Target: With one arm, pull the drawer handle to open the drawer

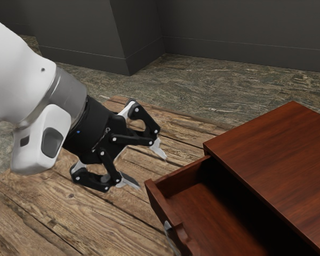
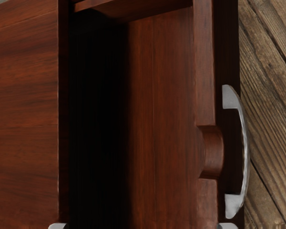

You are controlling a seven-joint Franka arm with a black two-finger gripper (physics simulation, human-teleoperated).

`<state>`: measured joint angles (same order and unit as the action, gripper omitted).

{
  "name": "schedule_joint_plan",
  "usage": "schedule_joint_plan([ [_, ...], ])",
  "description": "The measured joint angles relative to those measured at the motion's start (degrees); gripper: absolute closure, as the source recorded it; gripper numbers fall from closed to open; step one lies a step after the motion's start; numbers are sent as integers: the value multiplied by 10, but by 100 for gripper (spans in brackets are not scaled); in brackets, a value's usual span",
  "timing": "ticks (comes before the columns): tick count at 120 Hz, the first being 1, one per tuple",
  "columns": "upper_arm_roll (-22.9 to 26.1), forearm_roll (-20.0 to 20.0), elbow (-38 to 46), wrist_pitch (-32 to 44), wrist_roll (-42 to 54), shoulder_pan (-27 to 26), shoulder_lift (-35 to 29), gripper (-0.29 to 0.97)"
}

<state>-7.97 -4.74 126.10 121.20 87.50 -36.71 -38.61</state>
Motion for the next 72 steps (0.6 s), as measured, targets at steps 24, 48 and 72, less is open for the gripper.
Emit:
schedule_joint_plan([
  [24,-119,-25,-347,-259,-32,1,203,13],
  [48,-262,-36,-488,-427,-113,10,298,5],
  [72,-249,-38,-491,-481,-186,8,317,2],
])
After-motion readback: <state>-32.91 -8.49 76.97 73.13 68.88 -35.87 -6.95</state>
